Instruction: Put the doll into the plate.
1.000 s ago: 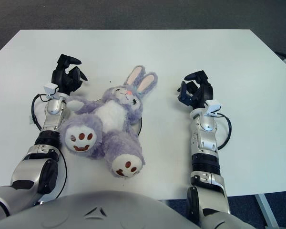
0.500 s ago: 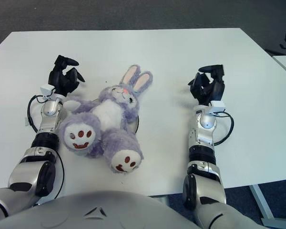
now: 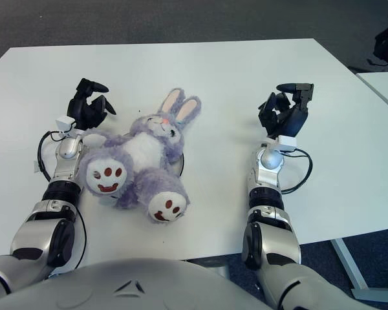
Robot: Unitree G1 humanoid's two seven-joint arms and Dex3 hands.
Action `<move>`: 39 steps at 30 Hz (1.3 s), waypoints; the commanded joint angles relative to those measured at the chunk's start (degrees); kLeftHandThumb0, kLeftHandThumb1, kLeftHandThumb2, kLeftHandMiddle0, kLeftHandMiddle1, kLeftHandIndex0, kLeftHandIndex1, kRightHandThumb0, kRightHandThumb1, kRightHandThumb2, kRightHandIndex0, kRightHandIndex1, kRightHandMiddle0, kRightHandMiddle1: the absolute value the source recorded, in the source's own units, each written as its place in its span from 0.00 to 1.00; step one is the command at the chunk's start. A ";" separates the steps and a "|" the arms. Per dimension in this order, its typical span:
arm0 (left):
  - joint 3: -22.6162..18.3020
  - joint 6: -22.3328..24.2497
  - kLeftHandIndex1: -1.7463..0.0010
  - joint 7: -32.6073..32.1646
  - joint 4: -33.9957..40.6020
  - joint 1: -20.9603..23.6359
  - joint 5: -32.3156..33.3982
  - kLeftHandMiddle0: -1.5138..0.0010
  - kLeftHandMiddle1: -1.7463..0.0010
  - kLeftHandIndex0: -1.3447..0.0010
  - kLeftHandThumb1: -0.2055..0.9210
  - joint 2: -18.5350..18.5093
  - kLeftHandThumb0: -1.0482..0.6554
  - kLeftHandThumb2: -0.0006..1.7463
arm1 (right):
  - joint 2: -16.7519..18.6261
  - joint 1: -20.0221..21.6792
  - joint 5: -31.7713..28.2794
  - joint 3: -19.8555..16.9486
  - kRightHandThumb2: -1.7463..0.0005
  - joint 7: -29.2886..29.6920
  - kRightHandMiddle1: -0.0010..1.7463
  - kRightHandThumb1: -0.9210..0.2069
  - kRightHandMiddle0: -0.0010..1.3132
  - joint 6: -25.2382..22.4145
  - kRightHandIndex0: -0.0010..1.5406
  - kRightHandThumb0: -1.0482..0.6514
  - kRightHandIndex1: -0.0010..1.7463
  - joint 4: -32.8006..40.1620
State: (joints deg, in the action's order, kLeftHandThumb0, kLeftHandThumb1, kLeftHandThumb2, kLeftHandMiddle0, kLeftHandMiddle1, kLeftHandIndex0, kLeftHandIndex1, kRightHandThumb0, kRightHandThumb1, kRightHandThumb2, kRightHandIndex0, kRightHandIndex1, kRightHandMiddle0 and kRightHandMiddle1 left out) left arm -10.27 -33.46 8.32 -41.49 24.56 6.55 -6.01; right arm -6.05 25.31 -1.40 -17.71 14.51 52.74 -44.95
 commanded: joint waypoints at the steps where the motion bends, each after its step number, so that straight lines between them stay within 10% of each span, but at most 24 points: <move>1: -0.33 -0.63 0.06 0.46 -3.41 -3.87 1.42 0.44 0.00 0.78 1.00 2.34 0.41 0.24 | 3.66 -6.66 -0.63 1.38 0.70 -1.76 1.00 0.00 0.16 -0.09 0.61 0.41 1.00 -5.79; 14: -0.82 -1.21 0.05 1.11 -4.50 -3.51 1.66 0.44 0.00 0.79 1.00 2.85 0.41 0.25 | 1.46 -9.17 -6.63 3.72 0.70 -16.84 1.00 0.00 0.16 -13.19 0.61 0.41 1.00 0.02; 39: -0.86 -0.63 0.06 1.26 -4.38 -3.58 1.08 0.41 0.00 0.77 1.00 3.14 0.41 0.24 | -0.61 -12.00 -5.26 5.21 0.71 -22.05 1.00 0.00 0.16 -20.54 0.55 0.41 1.00 6.84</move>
State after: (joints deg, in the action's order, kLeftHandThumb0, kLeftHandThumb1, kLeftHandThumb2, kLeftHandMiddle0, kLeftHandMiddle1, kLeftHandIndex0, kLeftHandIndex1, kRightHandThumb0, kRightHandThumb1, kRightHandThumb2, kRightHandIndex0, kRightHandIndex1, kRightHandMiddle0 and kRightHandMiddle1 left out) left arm -10.93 -34.08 9.41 -42.71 26.04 6.61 -4.42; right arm -8.57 19.72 -6.56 -13.47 -7.35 34.20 -35.45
